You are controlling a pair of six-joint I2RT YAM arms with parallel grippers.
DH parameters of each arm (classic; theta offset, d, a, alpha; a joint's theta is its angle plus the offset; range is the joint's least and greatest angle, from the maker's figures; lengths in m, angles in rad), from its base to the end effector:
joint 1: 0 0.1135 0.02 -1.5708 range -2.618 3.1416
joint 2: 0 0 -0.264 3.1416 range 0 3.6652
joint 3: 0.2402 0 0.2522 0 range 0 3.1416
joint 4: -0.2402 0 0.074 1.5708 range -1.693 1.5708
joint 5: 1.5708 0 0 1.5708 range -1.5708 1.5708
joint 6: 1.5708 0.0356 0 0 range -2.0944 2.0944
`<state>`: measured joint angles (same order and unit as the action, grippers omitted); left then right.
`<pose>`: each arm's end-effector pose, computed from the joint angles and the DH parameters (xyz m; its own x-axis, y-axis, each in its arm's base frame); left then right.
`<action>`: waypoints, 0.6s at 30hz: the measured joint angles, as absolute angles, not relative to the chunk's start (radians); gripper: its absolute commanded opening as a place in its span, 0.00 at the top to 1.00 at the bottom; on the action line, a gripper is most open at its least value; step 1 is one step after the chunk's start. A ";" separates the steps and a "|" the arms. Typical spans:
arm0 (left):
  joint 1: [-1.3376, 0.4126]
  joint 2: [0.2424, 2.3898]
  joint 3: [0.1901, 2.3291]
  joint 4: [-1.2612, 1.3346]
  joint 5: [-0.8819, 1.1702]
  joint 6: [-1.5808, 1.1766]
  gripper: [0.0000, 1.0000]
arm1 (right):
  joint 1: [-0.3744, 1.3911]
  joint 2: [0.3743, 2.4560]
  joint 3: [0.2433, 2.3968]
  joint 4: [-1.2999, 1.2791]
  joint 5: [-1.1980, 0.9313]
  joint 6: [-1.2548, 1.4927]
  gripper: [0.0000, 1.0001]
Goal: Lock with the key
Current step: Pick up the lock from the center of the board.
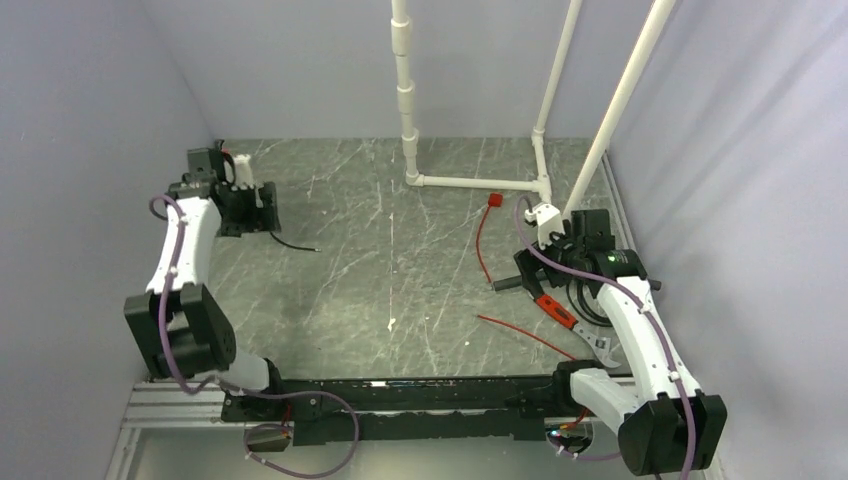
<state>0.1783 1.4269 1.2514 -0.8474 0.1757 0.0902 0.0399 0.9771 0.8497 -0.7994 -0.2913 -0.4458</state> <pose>0.2871 0.0454 0.2980 -0.8443 -0.0620 -0.5322 -0.0090 0.9948 -0.1017 0.1873 0.0177 0.2743 -0.6302 -0.4385 -0.6407 -0.5345 0.8436 -0.0517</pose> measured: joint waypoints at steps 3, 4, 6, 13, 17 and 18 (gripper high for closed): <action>0.250 1.553 1.368 -0.850 0.185 0.033 0.01 | 0.101 1.003 0.856 -0.813 -0.287 -0.455 0.00; 0.263 1.599 1.415 -0.852 0.184 0.017 0.02 | 0.117 1.013 0.859 -0.818 -0.289 -0.457 0.00; 0.273 1.695 1.510 -0.848 0.177 -0.009 0.05 | 0.140 1.030 0.867 -0.824 -0.290 -0.461 0.00; 0.277 1.991 1.729 -0.814 0.192 -0.040 0.26 | 0.216 1.077 0.915 -0.820 -0.320 -0.451 0.00; 0.278 2.125 1.788 -0.778 0.215 -0.037 0.41 | 0.245 1.114 0.947 -0.813 -0.340 -0.437 0.00; 0.278 2.145 1.795 -0.771 0.216 -0.039 0.45 | 0.249 1.123 0.953 -0.811 -0.343 -0.436 0.00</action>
<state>0.2783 2.1452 1.7950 -0.7712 0.2161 -0.0395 0.2485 1.1233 0.9527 -0.8112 -0.3428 -0.4358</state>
